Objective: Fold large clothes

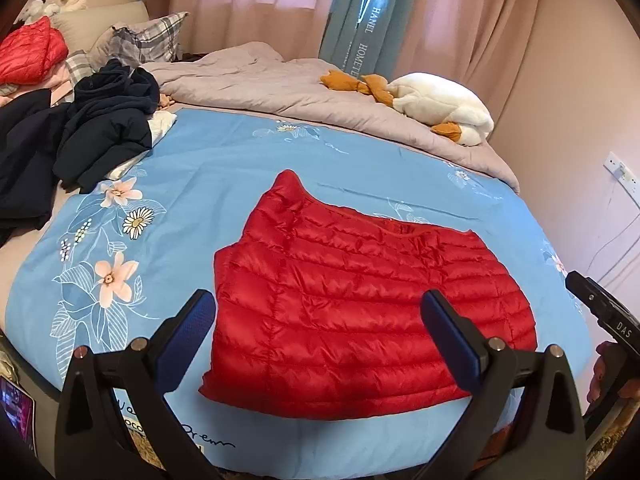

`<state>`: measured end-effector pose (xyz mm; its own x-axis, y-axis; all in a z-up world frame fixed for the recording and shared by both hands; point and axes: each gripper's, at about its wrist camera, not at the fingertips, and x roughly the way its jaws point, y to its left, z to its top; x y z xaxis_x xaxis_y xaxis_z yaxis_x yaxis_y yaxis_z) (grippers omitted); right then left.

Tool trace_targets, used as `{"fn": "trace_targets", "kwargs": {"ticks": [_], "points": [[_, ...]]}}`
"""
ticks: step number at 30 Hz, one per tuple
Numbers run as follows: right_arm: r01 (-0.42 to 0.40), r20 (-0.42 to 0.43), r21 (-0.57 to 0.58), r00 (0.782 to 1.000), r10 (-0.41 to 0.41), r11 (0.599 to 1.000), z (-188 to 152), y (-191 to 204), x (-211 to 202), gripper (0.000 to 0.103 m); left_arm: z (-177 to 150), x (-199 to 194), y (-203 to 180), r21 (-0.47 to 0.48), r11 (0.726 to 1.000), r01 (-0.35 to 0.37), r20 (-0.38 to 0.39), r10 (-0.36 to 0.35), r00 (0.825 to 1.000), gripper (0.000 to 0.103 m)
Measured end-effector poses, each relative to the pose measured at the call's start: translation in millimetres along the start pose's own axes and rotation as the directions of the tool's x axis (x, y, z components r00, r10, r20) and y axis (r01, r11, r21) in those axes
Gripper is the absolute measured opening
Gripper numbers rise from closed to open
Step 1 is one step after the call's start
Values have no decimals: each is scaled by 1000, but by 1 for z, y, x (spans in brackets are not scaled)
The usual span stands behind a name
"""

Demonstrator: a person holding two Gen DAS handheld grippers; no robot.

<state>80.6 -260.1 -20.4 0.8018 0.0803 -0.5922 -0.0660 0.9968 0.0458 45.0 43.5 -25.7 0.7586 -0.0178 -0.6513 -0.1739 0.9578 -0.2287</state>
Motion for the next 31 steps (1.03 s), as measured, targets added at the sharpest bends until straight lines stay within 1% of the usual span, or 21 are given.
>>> {"fn": "trace_targets", "kwargs": {"ticks": [10,31], "points": [[12,-10,26,1000,-11,1000,-5,1,0,98,-2,-2,-6,10,1000,23,-2,-23,1000,103],[5,-43,17,999,-4,1000,-9,8,5,98,-2,-2,-2,6,1000,12,-5,-12,1000,103]]}}
